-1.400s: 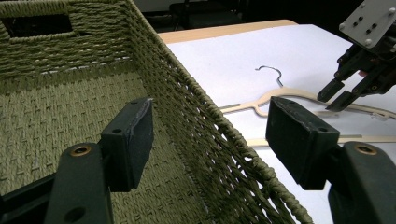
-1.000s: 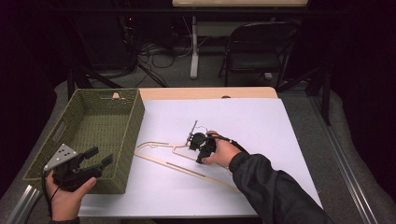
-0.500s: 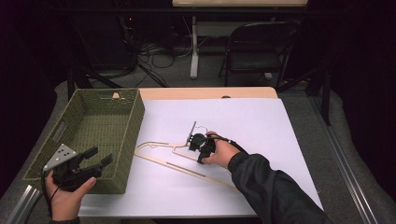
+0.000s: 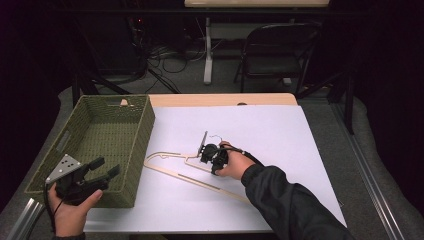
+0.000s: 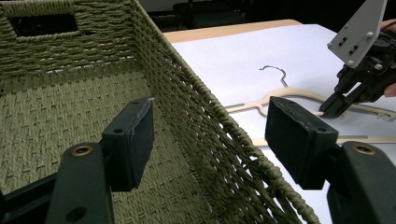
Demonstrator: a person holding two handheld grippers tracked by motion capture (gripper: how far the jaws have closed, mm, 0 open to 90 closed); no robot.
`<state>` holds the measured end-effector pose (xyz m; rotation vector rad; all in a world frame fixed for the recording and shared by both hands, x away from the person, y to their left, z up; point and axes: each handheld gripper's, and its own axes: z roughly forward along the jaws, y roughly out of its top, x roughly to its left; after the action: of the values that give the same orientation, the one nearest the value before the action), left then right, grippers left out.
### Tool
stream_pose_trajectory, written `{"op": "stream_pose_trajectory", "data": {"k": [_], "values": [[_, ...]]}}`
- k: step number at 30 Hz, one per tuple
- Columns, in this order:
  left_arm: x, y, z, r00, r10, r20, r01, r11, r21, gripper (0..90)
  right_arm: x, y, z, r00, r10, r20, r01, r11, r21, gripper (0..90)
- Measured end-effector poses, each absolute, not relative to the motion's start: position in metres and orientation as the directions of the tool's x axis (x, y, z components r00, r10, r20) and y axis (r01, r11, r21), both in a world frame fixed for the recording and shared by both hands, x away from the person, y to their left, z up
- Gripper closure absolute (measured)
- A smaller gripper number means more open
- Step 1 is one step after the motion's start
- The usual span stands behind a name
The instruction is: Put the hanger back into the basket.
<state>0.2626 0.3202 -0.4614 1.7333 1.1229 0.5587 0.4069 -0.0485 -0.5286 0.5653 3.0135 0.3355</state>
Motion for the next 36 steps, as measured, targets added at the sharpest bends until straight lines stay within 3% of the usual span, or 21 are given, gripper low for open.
{"op": "stream_pose_trajectory", "data": {"k": [8,19,24,30,36], "values": [[0.263,0.319,-0.461,0.474,0.873,-0.115,0.431,-0.116,0.895,33.2,0.406,-0.052,-0.526,-0.933,0.359,-0.004,0.349,0.91,0.226,85.4],[0.26,0.31,-0.454,0.503,0.859,-0.098,0.41,-0.137,0.902,34.2,0.381,-0.075,-0.519,-0.954,0.295,-0.056,0.272,0.928,0.254,85.4],[0.261,0.289,-0.446,0.566,0.819,-0.09,0.397,-0.175,0.901,34.4,0.364,-0.09,-0.513,-0.961,0.255,-0.112,0.216,0.937,0.274,85.4],[0.274,0.231,-0.444,0.702,0.7,-0.127,0.413,-0.255,0.874,35.3,0.347,-0.104,-0.502,-0.962,0.195,-0.192,0.13,0.942,0.309,85.4],[0.294,0.196,-0.452,0.747,0.648,-0.149,0.449,-0.326,0.832,38.8,0.34,-0.106,-0.497,-0.96,0.152,-0.237,0.074,0.948,0.309,85.4]]}}
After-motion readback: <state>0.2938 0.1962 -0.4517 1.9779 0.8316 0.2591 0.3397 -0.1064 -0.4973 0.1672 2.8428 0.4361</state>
